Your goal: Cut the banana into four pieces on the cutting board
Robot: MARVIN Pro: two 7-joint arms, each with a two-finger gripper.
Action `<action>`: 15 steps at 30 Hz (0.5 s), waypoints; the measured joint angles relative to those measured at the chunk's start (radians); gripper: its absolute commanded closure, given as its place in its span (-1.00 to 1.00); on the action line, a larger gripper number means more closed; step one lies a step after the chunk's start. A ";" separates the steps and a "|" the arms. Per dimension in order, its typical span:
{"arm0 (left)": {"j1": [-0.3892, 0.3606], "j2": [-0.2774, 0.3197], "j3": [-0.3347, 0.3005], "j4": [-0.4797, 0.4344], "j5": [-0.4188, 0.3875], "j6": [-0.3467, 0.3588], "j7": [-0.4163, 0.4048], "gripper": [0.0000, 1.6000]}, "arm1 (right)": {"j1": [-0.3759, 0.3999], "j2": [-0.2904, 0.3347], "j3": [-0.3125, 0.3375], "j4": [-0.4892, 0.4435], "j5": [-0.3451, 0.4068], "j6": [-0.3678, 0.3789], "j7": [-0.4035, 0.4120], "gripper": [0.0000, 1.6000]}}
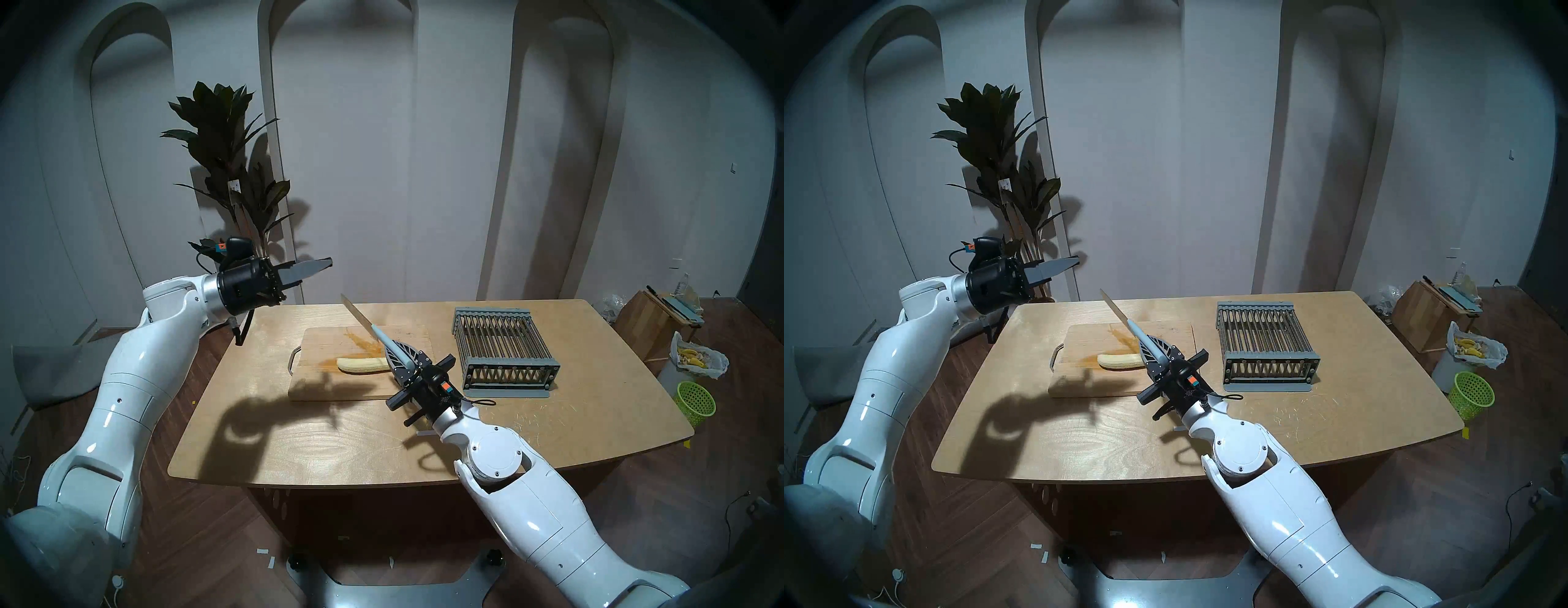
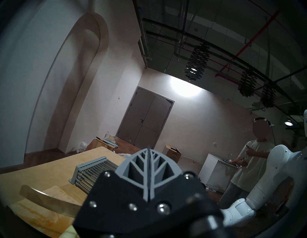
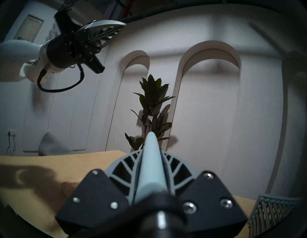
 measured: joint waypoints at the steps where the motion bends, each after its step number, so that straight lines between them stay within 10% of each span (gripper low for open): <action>1: -0.001 0.000 0.002 0.002 0.003 -0.001 -0.001 1.00 | -0.005 -0.004 0.004 -0.003 0.021 0.013 -0.001 1.00; 15: -0.018 -0.003 -0.001 0.032 0.015 -0.009 0.014 1.00 | -0.051 -0.016 -0.017 -0.056 0.088 0.109 -0.002 1.00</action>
